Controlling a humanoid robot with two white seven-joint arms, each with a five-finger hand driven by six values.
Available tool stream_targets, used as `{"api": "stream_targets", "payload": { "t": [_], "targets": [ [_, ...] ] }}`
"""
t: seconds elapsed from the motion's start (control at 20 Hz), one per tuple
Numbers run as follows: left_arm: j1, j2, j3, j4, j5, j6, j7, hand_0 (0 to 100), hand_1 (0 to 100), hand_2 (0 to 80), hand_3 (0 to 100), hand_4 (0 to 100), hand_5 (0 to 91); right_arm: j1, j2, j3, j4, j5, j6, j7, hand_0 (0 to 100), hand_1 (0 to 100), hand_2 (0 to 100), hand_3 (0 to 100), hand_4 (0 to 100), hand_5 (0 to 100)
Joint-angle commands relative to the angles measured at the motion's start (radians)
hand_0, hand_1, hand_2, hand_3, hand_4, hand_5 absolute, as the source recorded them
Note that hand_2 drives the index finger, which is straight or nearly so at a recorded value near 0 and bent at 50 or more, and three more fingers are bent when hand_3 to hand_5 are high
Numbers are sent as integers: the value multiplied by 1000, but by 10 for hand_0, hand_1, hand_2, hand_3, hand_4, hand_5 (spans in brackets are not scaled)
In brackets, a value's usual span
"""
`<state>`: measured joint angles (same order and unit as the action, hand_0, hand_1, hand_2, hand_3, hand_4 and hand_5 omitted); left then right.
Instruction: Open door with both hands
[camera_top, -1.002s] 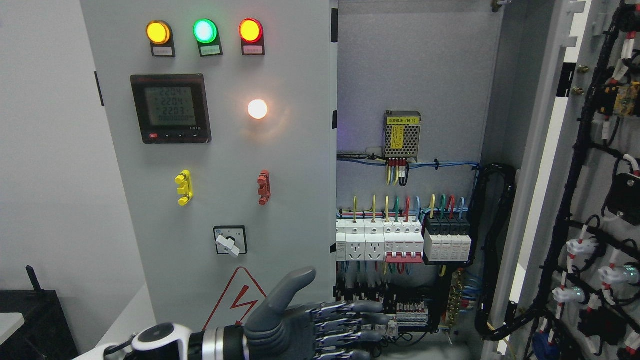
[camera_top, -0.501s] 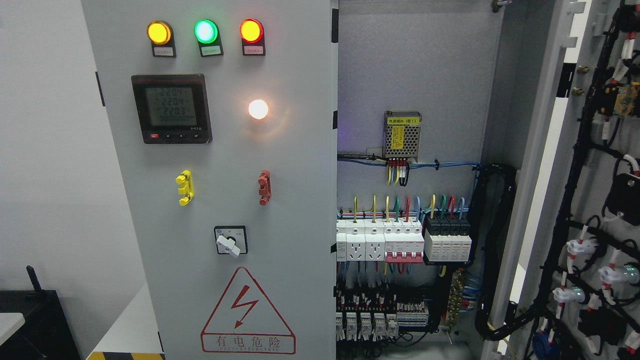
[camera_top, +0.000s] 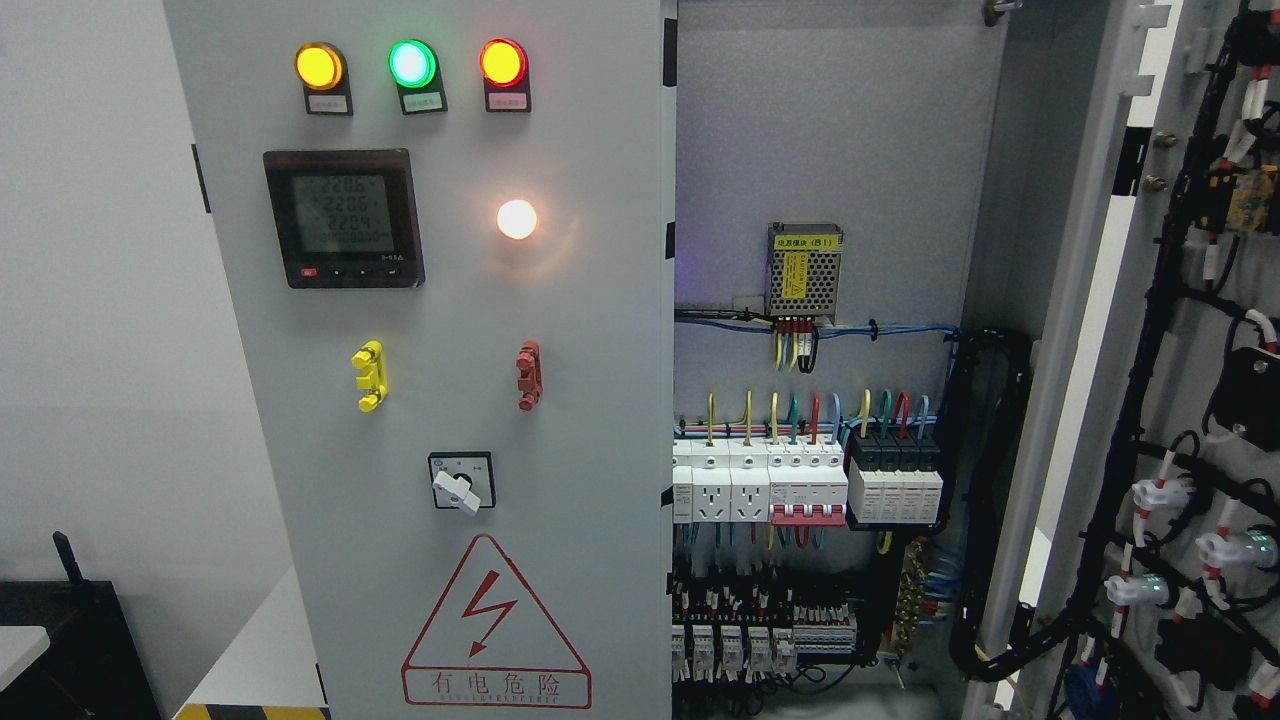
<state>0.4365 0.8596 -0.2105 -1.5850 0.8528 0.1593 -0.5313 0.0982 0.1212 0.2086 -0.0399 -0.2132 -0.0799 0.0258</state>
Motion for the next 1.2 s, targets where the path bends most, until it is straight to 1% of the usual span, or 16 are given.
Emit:
{"api": "stream_targets", "payload": {
  "t": [0.0, 0.05, 0.15, 0.25, 0.35, 0.45, 0.5, 0.6, 0.75, 0.85, 0.9, 0.95, 1.05, 1.15],
  "targets": [
    [252, -393, 397, 274, -369, -9, 2, 0, 0, 0, 0, 30, 0, 0, 0, 0, 0, 0, 0, 0, 107, 0, 0, 0, 0, 0],
    [245, -437, 413, 334, -433, -10, 2, 0, 0, 0, 0, 31, 0, 0, 0, 0, 0, 0, 0, 0, 106, 0, 0, 0, 0, 0],
    [214, -519, 422, 468, -538, -15, 2, 0, 0, 0, 0, 31, 0, 0, 0, 0, 0, 0, 0, 0, 106, 0, 0, 0, 0, 0],
    [141, -591, 424, 644, -631, -33, 4, 0, 0, 0, 0, 30, 0, 0, 0, 0, 0, 0, 0, 0, 107, 0, 0, 0, 0, 0],
    [29, -641, 422, 880, -701, -82, 10, 0, 0, 0, 0, 30, 0, 0, 0, 0, 0, 0, 0, 0, 107, 0, 0, 0, 0, 0],
    [-104, -685, 411, 1150, -764, -139, 11, 0, 0, 0, 0, 30, 0, 0, 0, 0, 0, 0, 0, 0, 107, 0, 0, 0, 0, 0],
    [-157, -695, 407, 1262, -788, -171, 11, 0, 0, 0, 0, 30, 0, 0, 0, 0, 0, 0, 0, 0, 107, 0, 0, 0, 0, 0],
    [-237, -714, 372, 1402, -825, -224, 11, 0, 0, 0, 0, 30, 0, 0, 0, 0, 0, 0, 0, 0, 106, 0, 0, 0, 0, 0],
    [-297, -750, 336, 1477, -834, -236, 13, 0, 0, 0, 0, 30, 0, 0, 0, 0, 0, 0, 0, 0, 106, 0, 0, 0, 0, 0],
    [-349, -789, 335, 1539, -860, -236, 23, 0, 0, 0, 0, 30, 0, 0, 0, 0, 0, 0, 0, 0, 106, 0, 0, 0, 0, 0],
    [-370, -801, 336, 1571, -885, -236, 51, 0, 0, 0, 0, 31, 0, 0, 0, 0, 0, 0, 0, 0, 106, 0, 0, 0, 0, 0],
    [-389, -818, 338, 1600, -905, -236, 91, 0, 0, 0, 0, 31, 0, 0, 0, 0, 0, 0, 0, 0, 106, 0, 0, 0, 0, 0],
    [-415, -855, 336, 1649, -928, -238, 160, 0, 0, 0, 0, 31, 0, 0, 0, 0, 0, 0, 0, 0, 106, 0, 0, 0, 0, 0],
    [-424, -890, 338, 1666, -949, -238, 186, 0, 0, 0, 0, 31, 0, 2, 0, 0, -6, 0, 0, 0, 106, 0, 0, 0, 0, 0]
  ]
}}
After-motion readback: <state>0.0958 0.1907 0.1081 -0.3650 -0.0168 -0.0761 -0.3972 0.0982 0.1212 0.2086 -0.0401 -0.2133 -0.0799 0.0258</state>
